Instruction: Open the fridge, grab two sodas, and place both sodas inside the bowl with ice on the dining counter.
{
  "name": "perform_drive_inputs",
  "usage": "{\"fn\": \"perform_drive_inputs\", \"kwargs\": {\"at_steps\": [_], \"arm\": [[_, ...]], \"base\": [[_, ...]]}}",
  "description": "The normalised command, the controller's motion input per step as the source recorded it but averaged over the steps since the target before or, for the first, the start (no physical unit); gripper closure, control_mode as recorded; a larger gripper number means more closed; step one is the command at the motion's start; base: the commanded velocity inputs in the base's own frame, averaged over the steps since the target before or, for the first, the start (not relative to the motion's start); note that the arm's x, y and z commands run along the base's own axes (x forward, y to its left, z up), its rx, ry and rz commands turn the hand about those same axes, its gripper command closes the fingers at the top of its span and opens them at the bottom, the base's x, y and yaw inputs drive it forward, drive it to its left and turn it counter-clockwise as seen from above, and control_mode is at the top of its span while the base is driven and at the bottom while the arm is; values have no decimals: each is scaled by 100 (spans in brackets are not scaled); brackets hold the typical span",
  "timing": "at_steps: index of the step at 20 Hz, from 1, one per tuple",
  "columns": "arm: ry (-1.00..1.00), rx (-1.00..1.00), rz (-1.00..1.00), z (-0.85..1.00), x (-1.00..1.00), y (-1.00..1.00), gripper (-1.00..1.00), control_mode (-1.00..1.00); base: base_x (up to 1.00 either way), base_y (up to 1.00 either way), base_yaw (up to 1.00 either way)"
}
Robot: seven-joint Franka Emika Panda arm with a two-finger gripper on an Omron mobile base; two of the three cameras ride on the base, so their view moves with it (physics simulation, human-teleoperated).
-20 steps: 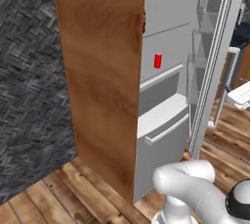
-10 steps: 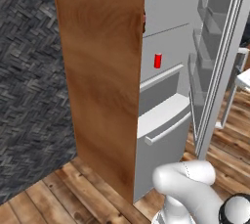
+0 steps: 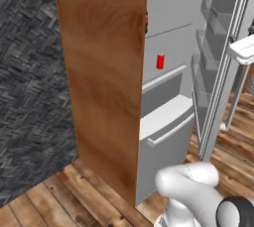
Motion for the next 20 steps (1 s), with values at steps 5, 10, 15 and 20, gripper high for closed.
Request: {"fn": "perform_drive_inputs", "kwargs": {"at_steps": [5, 10, 15, 20], "arm": [[6, 0, -11, 100, -3, 64, -100, -100], [24, 0, -19, 41, 0, 61, -100, -100], [43, 2, -27, 0, 12, 46, -100, -100], [46, 10, -31, 15, -4, 28, -100, -100]], "base": [[0, 0, 0], [0, 0, 0], [0, 0, 0], [0, 0, 0]]}}
